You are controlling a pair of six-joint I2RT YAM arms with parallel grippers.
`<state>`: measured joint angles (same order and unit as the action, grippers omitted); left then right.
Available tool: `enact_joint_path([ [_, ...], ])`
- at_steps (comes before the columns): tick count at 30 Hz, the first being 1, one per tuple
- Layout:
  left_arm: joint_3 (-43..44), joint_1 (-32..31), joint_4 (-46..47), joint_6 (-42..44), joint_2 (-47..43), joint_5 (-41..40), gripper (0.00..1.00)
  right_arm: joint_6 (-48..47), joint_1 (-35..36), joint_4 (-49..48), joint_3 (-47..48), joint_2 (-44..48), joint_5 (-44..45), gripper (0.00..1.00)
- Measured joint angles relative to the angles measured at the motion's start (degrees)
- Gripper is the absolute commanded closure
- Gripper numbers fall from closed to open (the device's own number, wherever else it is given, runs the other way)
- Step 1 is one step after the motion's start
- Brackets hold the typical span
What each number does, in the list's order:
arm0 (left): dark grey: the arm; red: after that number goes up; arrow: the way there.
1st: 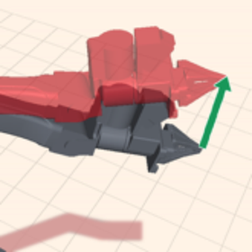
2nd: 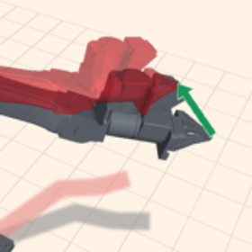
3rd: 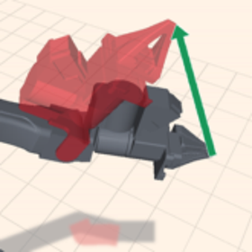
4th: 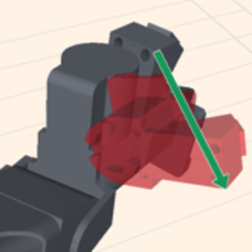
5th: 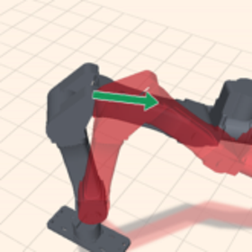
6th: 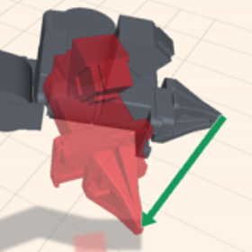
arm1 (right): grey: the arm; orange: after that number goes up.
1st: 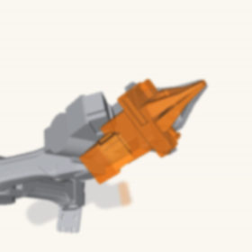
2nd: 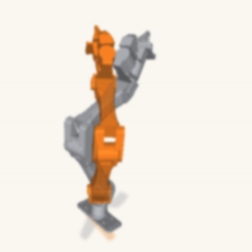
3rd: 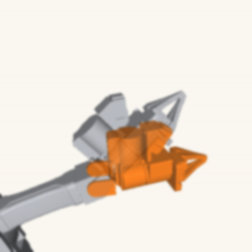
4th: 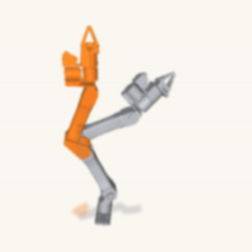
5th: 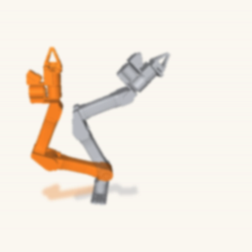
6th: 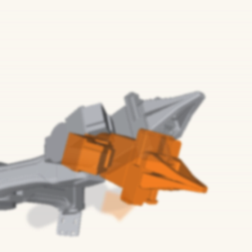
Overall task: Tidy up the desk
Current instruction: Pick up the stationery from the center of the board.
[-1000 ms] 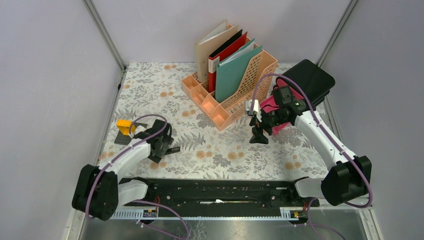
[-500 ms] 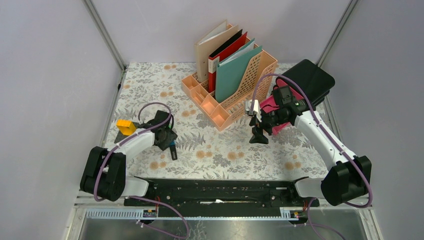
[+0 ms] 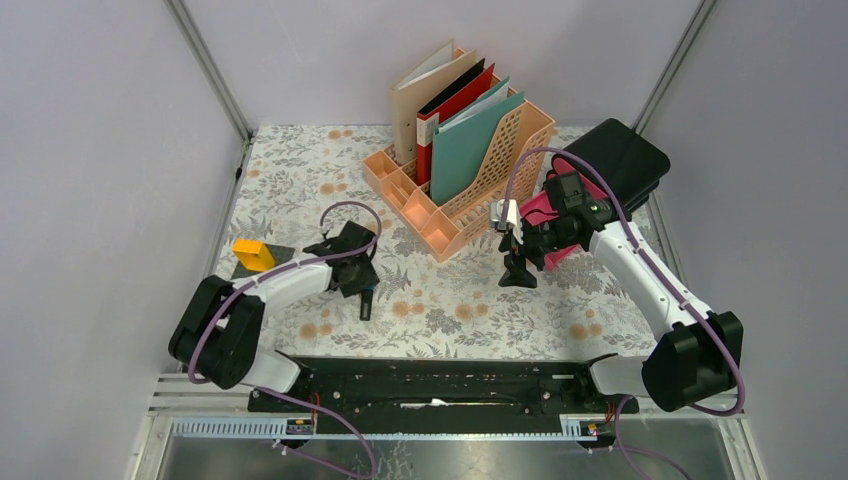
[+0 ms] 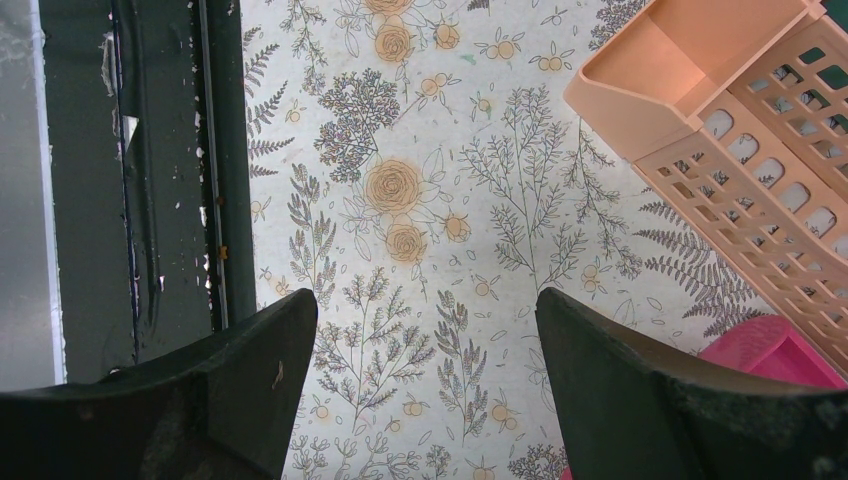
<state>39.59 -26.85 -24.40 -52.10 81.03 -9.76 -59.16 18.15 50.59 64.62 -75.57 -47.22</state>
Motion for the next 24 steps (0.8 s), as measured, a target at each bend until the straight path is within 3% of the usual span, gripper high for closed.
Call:
enact_joint_path([
  [3, 1.2, -2.9, 0.3, 1.8, 1.6, -0.7, 0.61, 0.0, 0.0, 0.0, 0.0, 0.0, 0.0, 0.13],
  [11, 3.6, -7.3, 0.1, 5.7, 4.8, -2.6, 0.65, 0.0, 0.0, 0.0, 0.0, 0.0, 0.0, 0.13],
  [16, 5.4, -9.9, 0.1, 7.2, 6.5, -3.9, 0.77, 0.0, 0.0, 0.0, 0.0, 0.0, 0.0, 0.13],
  [24, 2.0, -10.6, 3.1, 8.1, 2.6, -0.6, 0.84, 0.0, 0.0, 0.0, 0.0, 0.0, -1.6, 0.13],
])
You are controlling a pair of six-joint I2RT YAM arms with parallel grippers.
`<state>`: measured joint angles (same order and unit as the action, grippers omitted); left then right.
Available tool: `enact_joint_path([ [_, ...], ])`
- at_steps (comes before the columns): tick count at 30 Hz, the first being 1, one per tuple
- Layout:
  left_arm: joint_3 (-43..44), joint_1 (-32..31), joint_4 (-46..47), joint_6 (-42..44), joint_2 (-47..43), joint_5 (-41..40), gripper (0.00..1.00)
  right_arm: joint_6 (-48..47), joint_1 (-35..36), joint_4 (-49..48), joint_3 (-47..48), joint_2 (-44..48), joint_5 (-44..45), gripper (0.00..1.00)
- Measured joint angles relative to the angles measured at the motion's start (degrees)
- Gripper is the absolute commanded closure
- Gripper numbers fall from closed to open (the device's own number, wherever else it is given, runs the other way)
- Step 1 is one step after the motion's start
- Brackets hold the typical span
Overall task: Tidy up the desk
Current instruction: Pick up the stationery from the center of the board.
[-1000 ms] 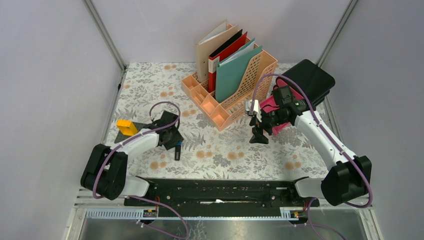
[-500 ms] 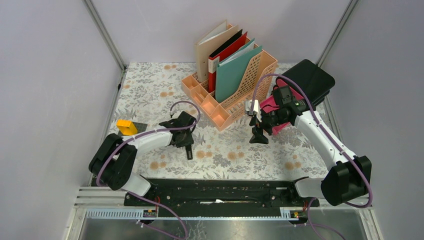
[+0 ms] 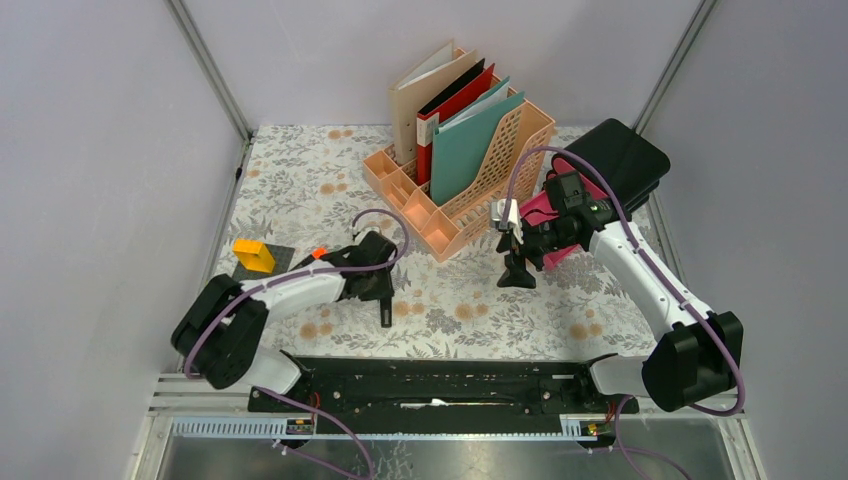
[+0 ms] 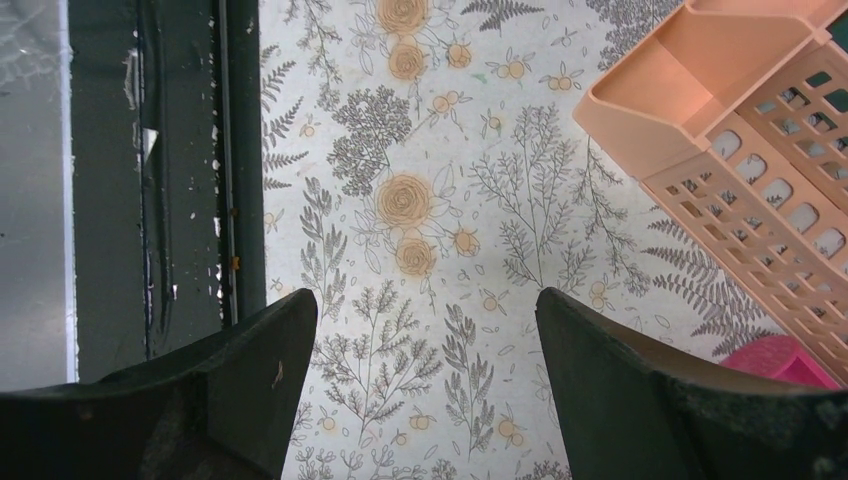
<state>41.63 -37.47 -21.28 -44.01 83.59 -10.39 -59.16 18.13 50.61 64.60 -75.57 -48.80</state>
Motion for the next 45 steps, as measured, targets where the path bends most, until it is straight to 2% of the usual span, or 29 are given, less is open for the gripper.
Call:
enact_joint_path([
  [6, -5.3, -0.3, 6.0, -0.2, -5.6, 6.3, 0.85, 0.0, -0.1, 0.0, -0.4, -0.1, -5.1, 0.13],
  [10, -7.6, -0.3, 15.4, -1.5, -6.0, 10.9, 0.86, 0.7, -0.1, -0.3, -0.7, -1.3, -10.4, 0.15],
  [13, -9.5, -0.3, 22.4, -3.1, -6.0, 13.5, 0.87, 4.6, -0.1, -3.3, -2.4, -3.0, -14.6, 0.17],
  [17, -10.5, -0.3, 30.6, -5.4, -6.0, 15.6, 0.87, 16.9, 0.6, -15.3, -8.5, -4.0, -17.1, 0.16],
  [21, -11.4, -0.6, 39.2, -8.0, -6.0, 16.7, 0.88, 33.0, 2.6, -31.5, -16.2, -4.0, -15.8, 0.16],
  [27, -13.7, -2.1, 49.0, -13.4, -5.9, 16.5, 0.88, 53.8, 3.7, -53.7, -22.1, -5.4, -14.1, 0.16],
  [30, -13.9, -3.2, 51.9, -15.9, -5.6, 15.7, 0.88, 62.0, 4.0, -62.6, -24.3, -7.0, -13.6, 0.17],
  [34, -13.8, -5.2, 54.0, -18.5, -5.1, 13.2, 0.88, 68.0, 4.8, -68.5, -25.1, -8.6, -12.3, 0.19],
  [45, -10.2, -11.4, 53.8, -21.3, -1.6, 5.8, 0.88, 71.6, 6.3, -70.8, -25.1, -10.5, -7.4, 0.30],
])
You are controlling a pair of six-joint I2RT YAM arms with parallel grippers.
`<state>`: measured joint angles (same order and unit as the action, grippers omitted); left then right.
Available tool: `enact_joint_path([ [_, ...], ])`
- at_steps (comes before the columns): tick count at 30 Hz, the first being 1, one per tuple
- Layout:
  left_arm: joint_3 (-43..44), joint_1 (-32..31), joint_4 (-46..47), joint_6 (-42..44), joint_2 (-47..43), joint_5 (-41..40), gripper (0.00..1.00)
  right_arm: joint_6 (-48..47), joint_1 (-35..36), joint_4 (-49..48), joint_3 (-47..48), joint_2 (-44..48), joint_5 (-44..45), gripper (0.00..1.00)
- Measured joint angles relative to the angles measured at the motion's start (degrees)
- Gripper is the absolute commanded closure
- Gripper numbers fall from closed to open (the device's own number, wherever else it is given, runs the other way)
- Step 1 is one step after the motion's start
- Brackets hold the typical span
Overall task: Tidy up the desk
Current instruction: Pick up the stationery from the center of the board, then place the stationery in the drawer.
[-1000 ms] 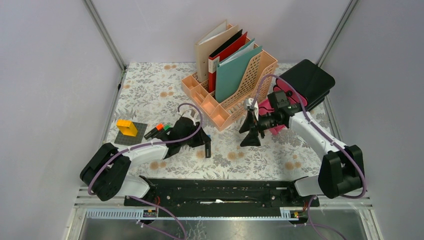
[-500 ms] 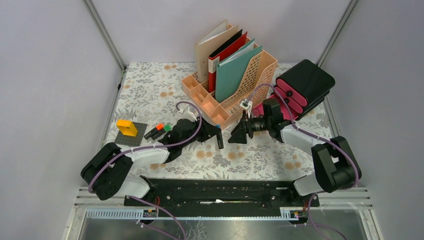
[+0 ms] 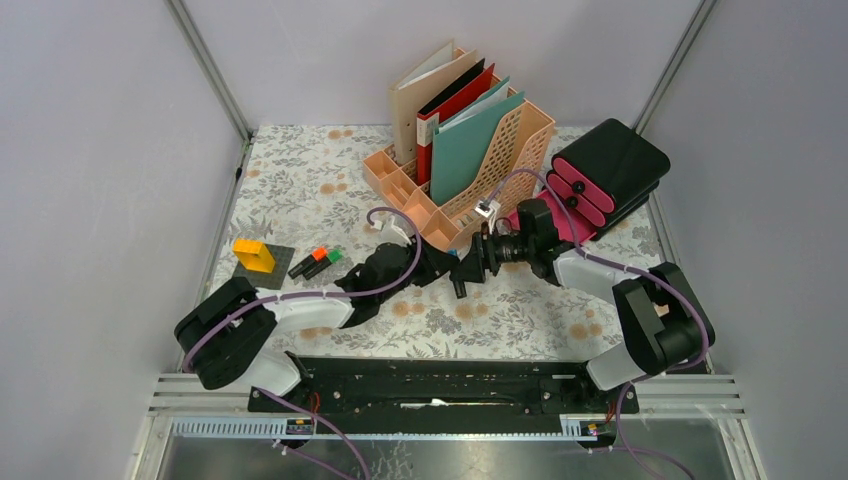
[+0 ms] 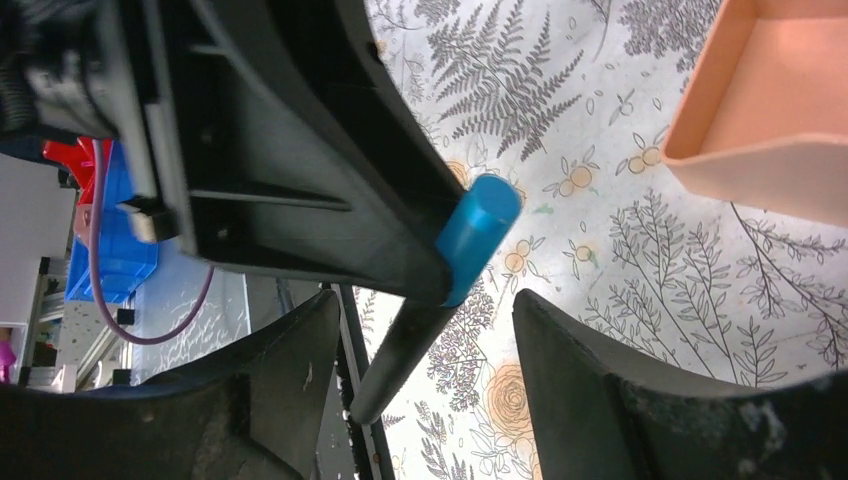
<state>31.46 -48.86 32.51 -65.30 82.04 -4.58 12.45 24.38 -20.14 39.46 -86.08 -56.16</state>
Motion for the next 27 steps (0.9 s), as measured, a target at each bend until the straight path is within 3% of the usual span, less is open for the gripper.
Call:
enact_joint_path([
  [3, 0.8, -0.9, 0.2, -0.2, 0.0, -1.5, 0.88, 0.0, 0.2, 1.0, 0.0, -0.9, 1.2, 0.38],
  [8, 1.0, -1.8, 0.2, -0.3, 0.2, -3.4, 0.81, -0.2, 0.7, 2.6, 0.7, -1.2, 1.7, 0.77],
  [11, 1.0, -1.8, 0.5, 0.0, 0.2, -4.3, 0.69, -0.5, 0.8, 4.3, 1.9, -1.5, 2.9, 1.00],
  [19, -0.2, -2.1, 0.5, 3.6, -3.7, -5.7, 0.27, -2.4, 0.9, 7.1, 3.6, -1.7, 3.1, 1.00],
  [27, -3.2, -2.1, -1.4, 10.1, -15.0, -9.7, 0.09, -15.2, 1.0, 19.1, 9.7, -1.5, 5.8, 1.00],
])
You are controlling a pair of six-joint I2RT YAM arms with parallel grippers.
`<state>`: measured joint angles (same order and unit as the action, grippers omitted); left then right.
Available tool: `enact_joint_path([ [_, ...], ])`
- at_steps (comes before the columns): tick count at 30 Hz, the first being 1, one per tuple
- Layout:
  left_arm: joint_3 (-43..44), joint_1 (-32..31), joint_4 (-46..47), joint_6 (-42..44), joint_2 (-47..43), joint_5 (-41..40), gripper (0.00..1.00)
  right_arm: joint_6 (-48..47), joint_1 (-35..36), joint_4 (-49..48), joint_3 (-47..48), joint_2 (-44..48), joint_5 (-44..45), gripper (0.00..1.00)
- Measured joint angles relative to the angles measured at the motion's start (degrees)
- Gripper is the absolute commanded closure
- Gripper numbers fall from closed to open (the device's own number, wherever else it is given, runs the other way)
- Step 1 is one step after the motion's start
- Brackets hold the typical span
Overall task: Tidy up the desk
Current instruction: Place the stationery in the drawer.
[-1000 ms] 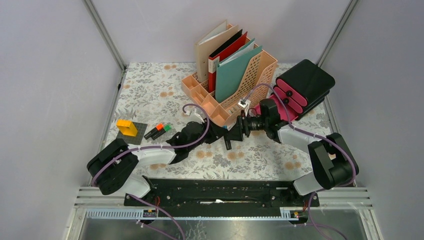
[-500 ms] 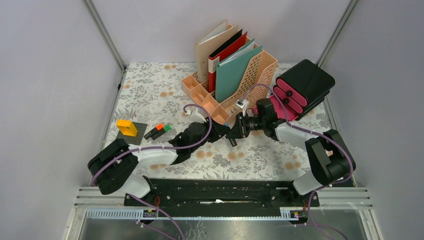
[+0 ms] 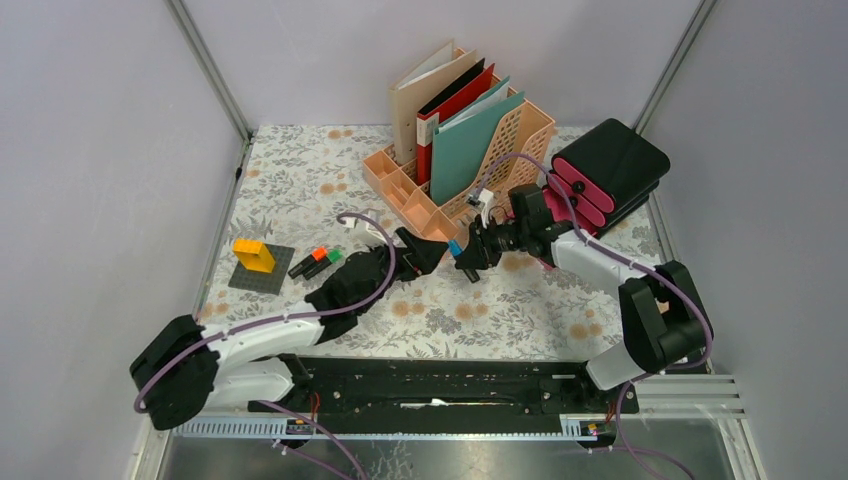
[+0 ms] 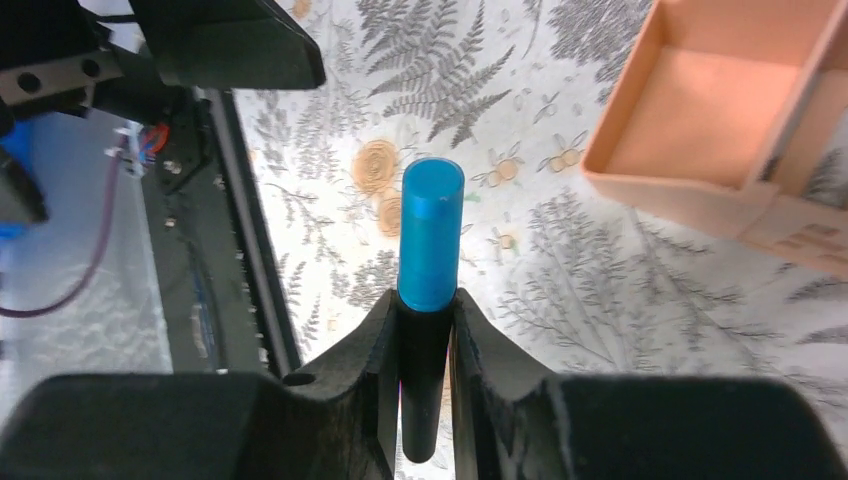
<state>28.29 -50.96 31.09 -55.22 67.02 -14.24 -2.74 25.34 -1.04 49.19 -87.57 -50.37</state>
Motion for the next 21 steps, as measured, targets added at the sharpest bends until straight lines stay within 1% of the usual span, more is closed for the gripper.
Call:
enact_joint_path([
  [2, -1.2, 0.0, -1.7, 2.1, -2.9, -1.6, 0.06, -5.7, 0.0, 4.8, 2.3, 1.0, 2.5, 1.00],
  [3, -1.7, 0.0, -2.7, 3.2, -4.2, -2.4, 0.02, -8.7, 0.0, 7.1, 3.1, 2.0, 4.1, 1.00],
  [4, -2.1, 0.0, -4.4, 4.6, -5.7, -3.6, 0.01, -11.1, 0.1, 8.8, 3.6, 3.0, 5.5, 1.00],
  [7, -2.2, 0.0, -9.9, 8.4, -9.1, -7.3, 0.01, -18.9, 0.0, 13.7, 4.3, 7.2, 11.7, 1.00],
  [11, -2.1, 0.5, -17.7, 12.2, -11.1, -11.2, 0.01, -26.3, -1.0, 17.6, 4.3, 11.3, 21.1, 0.98],
  [16, -2.0, 2.7, -24.6, 15.0, -11.2, -12.0, 0.01, -29.6, -6.9, 19.4, 4.3, 11.9, 30.6, 0.96],
  [21, -2.0, 4.4, -27.4, 16.2, -11.1, -11.9, 0.01, -29.1, -12.8, 19.2, 4.3, 11.3, 38.2, 0.92],
])
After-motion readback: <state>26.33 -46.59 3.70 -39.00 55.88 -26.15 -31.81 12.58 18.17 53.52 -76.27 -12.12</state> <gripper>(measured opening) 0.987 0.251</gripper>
